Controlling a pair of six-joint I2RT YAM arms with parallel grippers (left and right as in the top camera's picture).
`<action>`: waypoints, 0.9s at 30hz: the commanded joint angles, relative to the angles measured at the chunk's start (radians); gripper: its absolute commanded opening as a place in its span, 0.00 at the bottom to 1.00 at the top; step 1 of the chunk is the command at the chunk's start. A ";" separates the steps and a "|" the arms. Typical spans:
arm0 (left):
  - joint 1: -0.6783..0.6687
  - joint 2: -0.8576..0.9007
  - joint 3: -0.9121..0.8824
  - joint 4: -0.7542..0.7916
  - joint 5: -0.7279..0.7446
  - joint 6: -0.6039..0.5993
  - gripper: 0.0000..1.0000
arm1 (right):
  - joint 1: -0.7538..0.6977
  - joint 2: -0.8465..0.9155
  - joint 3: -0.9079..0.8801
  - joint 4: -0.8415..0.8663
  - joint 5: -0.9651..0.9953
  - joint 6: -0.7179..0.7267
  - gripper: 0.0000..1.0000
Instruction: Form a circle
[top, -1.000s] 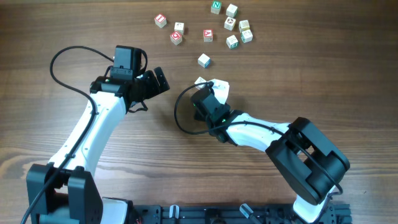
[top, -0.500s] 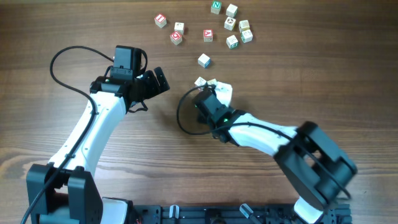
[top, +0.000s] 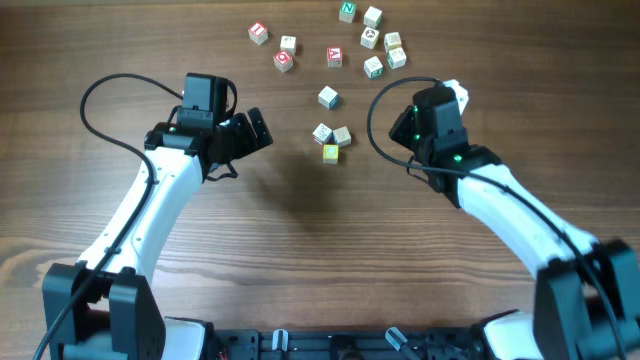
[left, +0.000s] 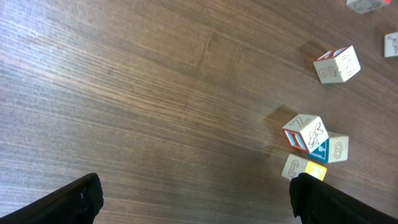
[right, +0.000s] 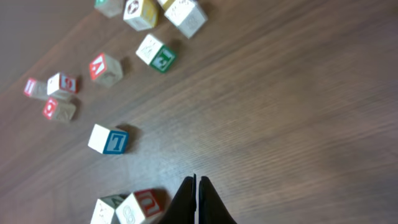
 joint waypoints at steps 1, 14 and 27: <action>0.003 -0.001 -0.001 0.000 -0.010 0.019 1.00 | -0.020 0.150 -0.015 0.105 -0.190 -0.109 0.04; 0.003 -0.001 -0.001 0.000 -0.010 0.019 1.00 | -0.025 0.427 -0.015 0.387 -0.368 -0.087 0.05; 0.003 -0.001 -0.001 0.000 -0.010 0.019 1.00 | -0.029 0.426 -0.015 0.343 -0.403 -0.090 0.04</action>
